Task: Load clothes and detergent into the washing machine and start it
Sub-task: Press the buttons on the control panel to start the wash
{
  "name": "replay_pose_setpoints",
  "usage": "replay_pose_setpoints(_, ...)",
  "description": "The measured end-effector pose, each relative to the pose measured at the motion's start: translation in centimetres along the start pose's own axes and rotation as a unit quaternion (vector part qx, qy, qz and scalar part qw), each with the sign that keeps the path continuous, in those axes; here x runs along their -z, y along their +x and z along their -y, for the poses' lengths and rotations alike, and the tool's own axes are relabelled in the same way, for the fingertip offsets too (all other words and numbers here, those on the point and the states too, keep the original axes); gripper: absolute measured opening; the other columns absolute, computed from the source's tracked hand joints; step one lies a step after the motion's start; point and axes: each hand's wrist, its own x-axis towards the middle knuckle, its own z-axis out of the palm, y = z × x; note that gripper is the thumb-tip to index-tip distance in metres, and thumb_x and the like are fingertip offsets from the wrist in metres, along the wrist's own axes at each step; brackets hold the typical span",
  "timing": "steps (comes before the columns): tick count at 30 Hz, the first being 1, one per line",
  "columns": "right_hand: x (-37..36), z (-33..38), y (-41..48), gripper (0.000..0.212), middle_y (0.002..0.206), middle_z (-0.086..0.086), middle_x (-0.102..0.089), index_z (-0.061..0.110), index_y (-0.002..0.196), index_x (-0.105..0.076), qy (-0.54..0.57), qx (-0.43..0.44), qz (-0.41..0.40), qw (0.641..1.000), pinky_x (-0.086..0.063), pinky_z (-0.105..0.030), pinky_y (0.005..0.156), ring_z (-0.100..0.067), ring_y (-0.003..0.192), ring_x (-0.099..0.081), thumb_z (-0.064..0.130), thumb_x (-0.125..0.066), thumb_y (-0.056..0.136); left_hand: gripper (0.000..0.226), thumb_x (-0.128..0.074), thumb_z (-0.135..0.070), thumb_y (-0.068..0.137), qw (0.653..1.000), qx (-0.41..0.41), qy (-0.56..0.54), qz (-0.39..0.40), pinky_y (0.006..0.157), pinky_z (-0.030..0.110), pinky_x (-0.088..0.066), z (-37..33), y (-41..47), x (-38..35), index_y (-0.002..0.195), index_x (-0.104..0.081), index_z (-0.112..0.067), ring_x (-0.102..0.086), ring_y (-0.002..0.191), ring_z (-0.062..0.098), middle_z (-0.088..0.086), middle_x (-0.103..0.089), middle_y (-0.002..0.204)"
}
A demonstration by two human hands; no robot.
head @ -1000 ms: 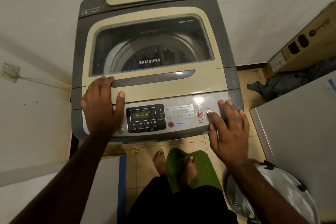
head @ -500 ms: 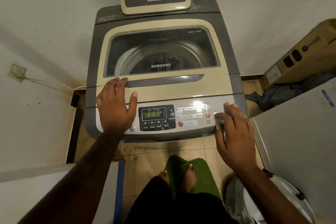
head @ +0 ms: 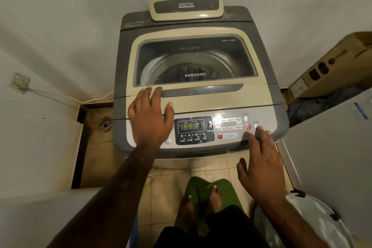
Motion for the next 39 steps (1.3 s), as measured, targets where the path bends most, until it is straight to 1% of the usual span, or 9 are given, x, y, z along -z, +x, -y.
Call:
replay_pose_setpoints(7, -0.2, 2.1, -1.3, 0.087, 0.17, -0.012, -0.014, 0.035, 0.156, -0.028, -0.017, 0.03, 0.029, 0.999, -0.038, -0.049, 0.114, -0.036, 0.157, -0.013, 0.03, -0.074, 0.082, 0.057, -0.038, -0.055, 0.098, 1.0, 0.003, 0.005, 0.008, 0.112, 0.051, -0.037, 0.0, 0.0, -0.2, 0.145, -0.045, -0.024, -0.044, 0.14, 0.027, 0.006, -0.049, 0.15)
replay_pose_setpoints(10, -0.1, 2.8, -1.5, 0.094, 0.171, -0.014, -0.01, 0.045, 0.158, -0.015, -0.024, 0.045, 0.045, 0.998, -0.042, -0.05, 0.111, -0.038, 0.157, -0.006, 0.03, -0.071, 0.084, 0.057, -0.038, -0.055, 0.097, 1.0, 0.004, 0.005, 0.009, 0.112, 0.051, -0.037, 0.0, 0.0, -0.2, 0.145, -0.046, -0.024, -0.044, 0.139, 0.027, 0.006, -0.049, 0.15)
replay_pose_setpoints(12, 0.1, 3.2, -1.6, 0.099, 0.17, -0.016, -0.012, 0.048, 0.158, -0.008, -0.031, 0.048, 0.051, 0.997, -0.046, -0.051, 0.108, -0.04, 0.157, -0.006, 0.029, -0.071, 0.084, 0.056, -0.039, -0.055, 0.097, 1.0, 0.003, 0.001, 0.006, 0.111, 0.05, -0.037, 0.0, 0.0, -0.2, 0.144, -0.046, -0.024, -0.045, 0.139, 0.027, 0.006, -0.05, 0.149)
replay_pose_setpoints(17, 0.6, 3.9, -1.3, 0.099, 0.168, -0.02, -0.014, 0.046, 0.159, -0.013, -0.052, 0.05, 0.078, 0.994, -0.054, -0.052, 0.098, -0.046, 0.155, -0.008, 0.024, -0.072, 0.082, 0.056, -0.04, -0.055, 0.097, 1.0, 0.005, 0.003, 0.006, 0.111, 0.05, -0.037, 0.0, 0.0, -0.2, 0.143, -0.047, -0.024, -0.045, 0.139, 0.027, 0.006, -0.05, 0.149)
replay_pose_setpoints(23, 1.1, 4.1, -1.2, 0.093, 0.17, -0.017, -0.009, 0.047, 0.158, -0.014, -0.038, 0.045, 0.089, 0.994, -0.061, -0.05, 0.088, -0.043, 0.156, -0.002, 0.026, -0.07, 0.086, 0.057, -0.039, -0.056, 0.097, 1.0, 0.008, 0.008, 0.009, 0.112, 0.05, -0.037, 0.1, 0.1, -0.4, 0.144, -0.046, -0.025, -0.044, 0.14, 0.027, 0.006, -0.049, 0.15)
replay_pose_setpoints(32, 1.3, 4.1, -0.8, 0.085, 0.17, -0.012, -0.002, 0.051, 0.157, -0.016, -0.019, 0.039, 0.096, 0.994, -0.061, -0.049, 0.091, -0.039, 0.157, 0.005, 0.027, -0.065, 0.092, 0.057, -0.039, -0.056, 0.097, 1.0, 0.01, 0.01, 0.01, 0.112, 0.05, -0.036, 0.1, 0.2, -0.4, 0.144, -0.046, -0.025, -0.044, 0.14, 0.026, 0.005, -0.049, 0.15)
replay_pose_setpoints(34, 1.5, 4.1, -0.7, 0.084, 0.17, -0.012, -0.003, 0.052, 0.156, -0.018, -0.016, 0.041, 0.092, 0.995, -0.061, -0.049, 0.089, -0.038, 0.157, 0.004, 0.026, -0.065, 0.092, 0.057, -0.039, -0.056, 0.097, 1.0, 0.011, 0.01, 0.01, 0.113, 0.051, -0.036, 0.1, 0.2, -0.4, 0.144, -0.046, -0.025, -0.044, 0.14, 0.026, 0.005, -0.049, 0.15)
replay_pose_setpoints(36, 1.4, 3.8, -0.8, 0.088, 0.17, -0.012, -0.001, 0.052, 0.157, -0.014, -0.02, 0.048, 0.096, 0.994, -0.062, -0.048, 0.089, -0.038, 0.157, 0.005, 0.025, -0.066, 0.091, 0.057, -0.04, -0.056, 0.097, 1.0, 0.012, 0.01, 0.01, 0.113, 0.051, -0.036, 0.1, 0.2, -0.4, 0.144, -0.046, -0.025, -0.044, 0.14, 0.027, 0.005, -0.049, 0.15)
replay_pose_setpoints(39, 1.3, 3.3, -1.0, 0.098, 0.171, -0.013, 0.001, 0.054, 0.157, 0.0, -0.04, 0.06, 0.101, 0.992, -0.061, -0.048, 0.09, -0.039, 0.157, 0.006, 0.025, -0.067, 0.091, 0.057, -0.04, -0.056, 0.097, 1.0, 0.013, 0.008, 0.012, 0.113, 0.051, -0.036, 0.0, 0.1, -0.5, 0.144, -0.046, -0.025, -0.044, 0.14, 0.027, 0.005, -0.049, 0.151)
